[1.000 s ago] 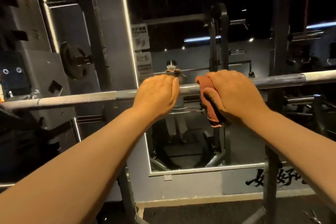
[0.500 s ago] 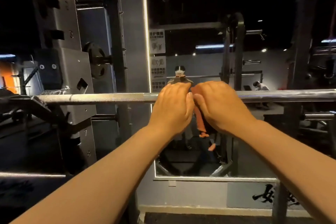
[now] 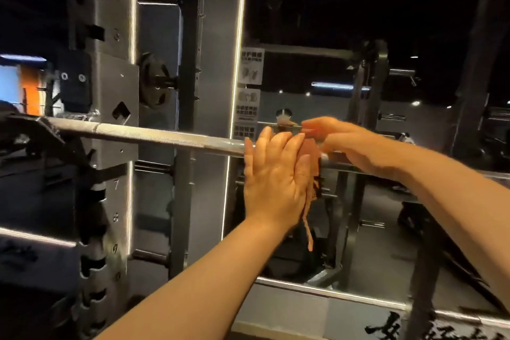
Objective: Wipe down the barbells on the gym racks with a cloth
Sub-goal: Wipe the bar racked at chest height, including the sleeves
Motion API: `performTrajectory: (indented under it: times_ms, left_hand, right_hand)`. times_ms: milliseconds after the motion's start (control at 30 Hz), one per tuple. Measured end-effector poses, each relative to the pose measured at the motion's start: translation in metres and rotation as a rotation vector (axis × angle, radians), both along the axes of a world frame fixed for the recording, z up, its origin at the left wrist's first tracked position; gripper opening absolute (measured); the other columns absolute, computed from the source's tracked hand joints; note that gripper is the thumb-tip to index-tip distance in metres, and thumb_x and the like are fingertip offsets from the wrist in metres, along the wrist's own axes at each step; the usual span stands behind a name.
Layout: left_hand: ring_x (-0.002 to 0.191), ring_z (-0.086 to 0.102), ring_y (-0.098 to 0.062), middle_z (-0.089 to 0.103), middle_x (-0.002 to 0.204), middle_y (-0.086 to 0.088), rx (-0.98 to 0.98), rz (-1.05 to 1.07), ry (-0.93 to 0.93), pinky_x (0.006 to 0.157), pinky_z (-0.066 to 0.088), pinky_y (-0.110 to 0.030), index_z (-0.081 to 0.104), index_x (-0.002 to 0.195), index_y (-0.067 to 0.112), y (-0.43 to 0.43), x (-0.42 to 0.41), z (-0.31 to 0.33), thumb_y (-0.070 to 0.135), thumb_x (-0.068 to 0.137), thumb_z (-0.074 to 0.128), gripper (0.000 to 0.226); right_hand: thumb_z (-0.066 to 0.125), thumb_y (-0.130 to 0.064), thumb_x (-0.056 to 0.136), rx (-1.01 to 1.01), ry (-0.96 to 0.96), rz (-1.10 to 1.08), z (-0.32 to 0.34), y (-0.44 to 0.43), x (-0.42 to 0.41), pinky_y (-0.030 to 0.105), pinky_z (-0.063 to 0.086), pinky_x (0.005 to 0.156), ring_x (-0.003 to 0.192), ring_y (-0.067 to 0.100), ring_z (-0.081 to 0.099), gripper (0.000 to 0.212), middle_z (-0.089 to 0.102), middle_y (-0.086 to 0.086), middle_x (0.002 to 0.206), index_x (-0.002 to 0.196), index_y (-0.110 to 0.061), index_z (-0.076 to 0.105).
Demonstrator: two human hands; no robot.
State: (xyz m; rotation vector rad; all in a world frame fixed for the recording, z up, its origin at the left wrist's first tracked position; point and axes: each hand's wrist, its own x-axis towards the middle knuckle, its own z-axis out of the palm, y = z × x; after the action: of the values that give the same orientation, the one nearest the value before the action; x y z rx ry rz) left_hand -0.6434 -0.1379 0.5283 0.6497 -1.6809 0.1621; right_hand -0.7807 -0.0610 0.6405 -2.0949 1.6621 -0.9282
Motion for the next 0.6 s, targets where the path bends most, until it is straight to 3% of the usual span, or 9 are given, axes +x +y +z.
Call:
performTrajectory:
  times_ms: [100,267,333,400,433,467,500,567,600]
  left_hand:
    - [0.157,0.005,-0.019,0.035,0.160,0.003,-0.046,0.046,0.117,0.126,-0.008,-0.044,0.043,0.150,0.021,0.000,-0.018,-0.019,0.048,0.108,0.025,0.053]
    - [0.156,-0.006,-0.014,0.027,0.163,0.002,0.110,0.054,0.433,0.126,-0.010,-0.043,0.052,0.140,0.022,0.008,-0.052,0.009,0.046,0.107,0.027,0.048]
    - [0.154,-0.011,-0.005,0.012,0.168,0.010,0.185,-0.084,0.600,0.127,0.002,-0.050,0.046,0.144,0.031,0.023,-0.071,0.008,0.047,0.108,0.030,0.043]
    - [0.154,-0.010,-0.003,-0.009,0.168,0.015,0.308,-0.371,0.761,0.127,0.011,-0.049,0.018,0.153,0.051,0.051,-0.080,0.013,0.057,0.103,0.036,0.053]
    - [0.154,-0.009,-0.008,-0.013,0.168,0.008,0.391,-0.443,0.789,0.127,0.009,-0.046,-0.003,0.151,0.053,0.061,-0.084,0.019,0.056,0.103,0.038,0.064]
    - [0.154,-0.014,-0.009,-0.014,0.167,-0.002,0.500,-0.444,0.758,0.128,0.000,-0.043,-0.013,0.149,0.038,0.061,-0.091,0.020,0.048,0.107,0.033,0.064]
    - [0.151,-0.021,-0.004,-0.012,0.166,-0.011,0.588,-0.536,0.880,0.126,-0.011,-0.036,-0.019,0.147,0.019,0.056,-0.096,0.023,0.051,0.107,0.022,0.066]
    - [0.148,-0.023,0.002,-0.014,0.167,-0.009,0.528,-0.475,1.041,0.115,-0.019,-0.012,-0.014,0.155,0.008,0.055,-0.092,0.033,0.070,0.098,0.007,0.087]
    - [0.150,-0.015,0.005,-0.015,0.168,0.002,0.483,-0.499,1.063,0.114,-0.006,-0.004,-0.007,0.160,0.019,0.057,-0.089,0.035,0.070,0.099,0.008,0.081]
  right_hand:
    - [0.037,-0.045,0.108,-0.134,0.230,-0.172,-0.003,-0.008,-0.006,0.045,0.043,0.110,0.126,0.019,0.054,0.040,0.056,-0.003,0.139,0.144,-0.031,0.048]
    - [0.027,-0.045,0.111,-0.148,0.348,-0.044,-0.007,-0.005,-0.006,0.035,0.044,0.100,0.116,0.015,0.056,0.041,0.058,-0.006,0.130,0.143,-0.030,0.049]
    - [0.028,-0.045,0.111,-0.161,0.393,0.000,-0.008,-0.008,-0.011,0.036,0.044,0.102,0.116,0.014,0.055,0.042,0.057,-0.005,0.134,0.146,-0.030,0.047]
    - [0.027,-0.045,0.112,-0.161,0.414,0.037,-0.009,-0.012,-0.015,0.044,0.043,0.109,0.120,0.017,0.055,0.043,0.056,-0.003,0.139,0.151,-0.033,0.041]
    - [0.027,-0.046,0.111,-0.157,0.395,0.057,-0.010,-0.015,-0.017,0.047,0.042,0.111,0.122,0.018,0.055,0.044,0.055,-0.003,0.141,0.152,-0.036,0.039]
    - [0.026,-0.049,0.111,-0.161,0.365,0.080,-0.010,-0.018,-0.020,0.047,0.042,0.111,0.123,0.018,0.055,0.045,0.055,-0.004,0.142,0.153,-0.040,0.038]
    - [0.026,-0.051,0.110,-0.161,0.332,0.098,-0.010,-0.018,-0.020,0.046,0.041,0.111,0.123,0.017,0.054,0.045,0.054,-0.006,0.142,0.153,-0.042,0.038]
    - [0.029,-0.050,0.109,-0.144,0.255,0.162,-0.008,-0.019,-0.023,0.044,0.042,0.110,0.123,0.015,0.054,0.045,0.053,-0.009,0.141,0.152,-0.043,0.039]
    - [0.031,-0.049,0.109,-0.134,0.243,0.193,-0.008,-0.019,-0.023,0.041,0.044,0.106,0.120,0.014,0.055,0.044,0.054,-0.009,0.139,0.152,-0.042,0.040]
